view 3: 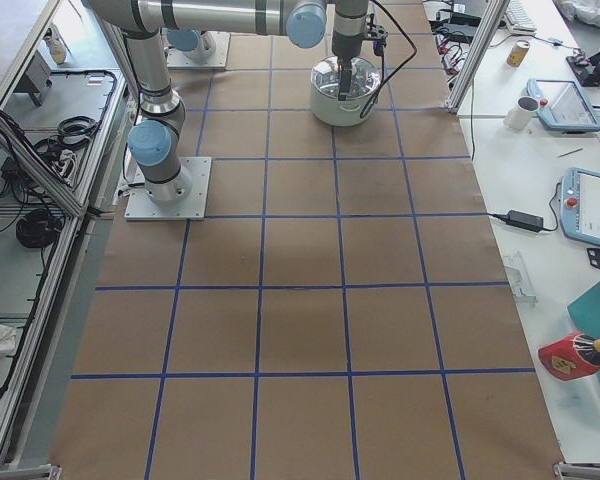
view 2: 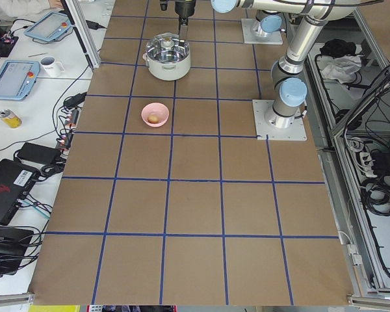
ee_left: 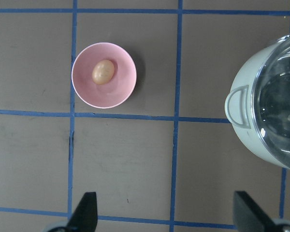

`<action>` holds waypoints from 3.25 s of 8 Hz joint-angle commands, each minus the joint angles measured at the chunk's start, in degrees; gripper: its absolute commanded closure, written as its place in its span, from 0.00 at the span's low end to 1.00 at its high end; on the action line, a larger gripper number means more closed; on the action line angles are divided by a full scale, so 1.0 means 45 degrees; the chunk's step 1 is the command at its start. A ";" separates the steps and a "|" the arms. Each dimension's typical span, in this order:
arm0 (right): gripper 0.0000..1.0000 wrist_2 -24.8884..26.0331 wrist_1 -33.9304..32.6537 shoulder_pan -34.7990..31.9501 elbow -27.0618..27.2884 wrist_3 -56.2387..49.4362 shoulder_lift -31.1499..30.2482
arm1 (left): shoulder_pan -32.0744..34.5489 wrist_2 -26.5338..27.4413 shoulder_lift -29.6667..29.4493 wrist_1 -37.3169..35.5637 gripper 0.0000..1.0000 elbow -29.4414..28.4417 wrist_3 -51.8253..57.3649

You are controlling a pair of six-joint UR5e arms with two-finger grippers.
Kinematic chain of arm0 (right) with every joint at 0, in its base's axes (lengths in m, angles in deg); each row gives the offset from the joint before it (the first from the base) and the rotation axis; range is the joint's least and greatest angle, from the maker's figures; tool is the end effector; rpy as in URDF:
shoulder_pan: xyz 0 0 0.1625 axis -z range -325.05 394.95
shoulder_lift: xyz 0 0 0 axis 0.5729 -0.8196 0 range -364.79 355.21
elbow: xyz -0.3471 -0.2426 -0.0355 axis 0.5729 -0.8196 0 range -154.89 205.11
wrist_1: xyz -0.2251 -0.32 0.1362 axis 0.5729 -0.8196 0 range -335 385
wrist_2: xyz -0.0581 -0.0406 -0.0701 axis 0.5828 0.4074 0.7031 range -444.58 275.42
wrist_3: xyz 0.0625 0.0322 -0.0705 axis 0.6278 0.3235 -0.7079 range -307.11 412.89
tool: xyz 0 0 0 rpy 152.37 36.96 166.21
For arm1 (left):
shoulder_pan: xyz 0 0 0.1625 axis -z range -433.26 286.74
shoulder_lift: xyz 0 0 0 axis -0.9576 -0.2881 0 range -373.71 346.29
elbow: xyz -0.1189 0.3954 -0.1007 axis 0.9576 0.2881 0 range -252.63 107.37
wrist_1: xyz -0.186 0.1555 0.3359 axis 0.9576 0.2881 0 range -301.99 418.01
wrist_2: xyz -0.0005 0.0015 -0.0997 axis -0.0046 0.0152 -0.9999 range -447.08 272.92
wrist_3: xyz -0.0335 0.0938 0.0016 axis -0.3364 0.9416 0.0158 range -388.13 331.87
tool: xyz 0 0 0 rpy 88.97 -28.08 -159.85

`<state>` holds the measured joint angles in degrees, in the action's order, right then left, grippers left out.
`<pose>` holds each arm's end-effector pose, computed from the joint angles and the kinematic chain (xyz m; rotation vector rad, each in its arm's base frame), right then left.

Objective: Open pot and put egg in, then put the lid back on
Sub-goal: 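Grasp the glass lid knob with the right gripper while the left gripper nears the bowl, then lift the lid off with the right gripper while the left gripper descends to the egg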

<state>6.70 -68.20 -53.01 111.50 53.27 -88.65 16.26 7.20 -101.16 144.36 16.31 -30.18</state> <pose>0.1119 -0.5425 0.4693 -0.0661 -3.1185 0.0180 -0.1218 -0.4850 0.5259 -0.0750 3.0616 -0.1959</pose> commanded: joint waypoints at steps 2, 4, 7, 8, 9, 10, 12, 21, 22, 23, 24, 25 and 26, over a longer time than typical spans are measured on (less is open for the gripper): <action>0.00 -0.0050 -0.2192 -0.1480 -0.0464 0.1489 0.1207 | -0.1681 -0.0396 -0.1130 -0.1115 0.00 -0.0020 0.0355; 0.00 -0.0050 -0.2745 -0.2753 -0.1535 0.3384 0.2477 | -0.2275 -0.1398 -0.2165 -0.1804 0.00 0.0098 0.3038; 0.00 -0.0089 -0.3350 -0.4354 -0.2164 0.5593 0.3923 | -0.2276 -0.1187 -0.4134 -0.4672 0.00 0.0118 0.3520; 0.00 -0.0301 -0.3622 -0.4765 -0.2475 0.6295 0.4373 | -0.2295 -0.1071 -0.4606 -0.4968 0.00 0.0060 0.3541; 0.00 -0.0651 -0.3683 -0.4963 -0.2730 0.6611 0.4706 | -0.2334 -0.0586 -0.4746 -0.5493 0.00 0.0156 0.3599; 0.00 -0.0752 -0.3703 -0.4984 -0.2732 0.6634 0.4864 | -0.2334 -0.0117 -0.4864 -0.5556 0.00 0.0311 0.4161; 0.00 -0.0753 -0.3645 -0.5043 -0.2519 0.6421 0.4924 | -0.2392 -0.0364 -0.5351 -0.5596 0.00 0.0391 0.5297; 1.00 -0.1395 -0.3547 -0.5043 -0.2107 0.6614 0.4788 | -0.3018 -0.0991 -0.6661 -0.5928 0.04 0.1211 0.6530; 1.00 -0.1455 -0.3547 -0.5043 -0.2107 0.6595 0.4768 | -0.3018 -0.0991 -0.6700 -0.5928 0.04 0.1405 0.6530; 1.00 -0.1456 -0.3527 -0.5043 -0.2146 0.6421 0.4710 | -0.3018 -0.0991 -0.6701 -0.5928 0.04 0.1542 0.6530; 1.00 -0.1456 -0.3450 -0.4966 -0.2185 0.6284 0.4419 | -0.3018 -0.1069 -0.6739 -0.5928 0.04 0.1563 0.6530; 1.00 -0.1475 -0.3062 -0.4771 -0.2205 0.5663 0.4126 | -0.3018 -0.1089 -0.6856 -0.5928 0.04 0.1563 0.6530; 1.00 -0.1495 -0.2691 -0.4421 -0.2205 0.5251 0.3698 | -0.3018 -0.1089 -0.6934 -0.5947 0.04 0.1563 0.6530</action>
<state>0.13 -82.92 -74.96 101.67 80.35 -69.14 2.68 2.43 -131.70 117.69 23.25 -0.80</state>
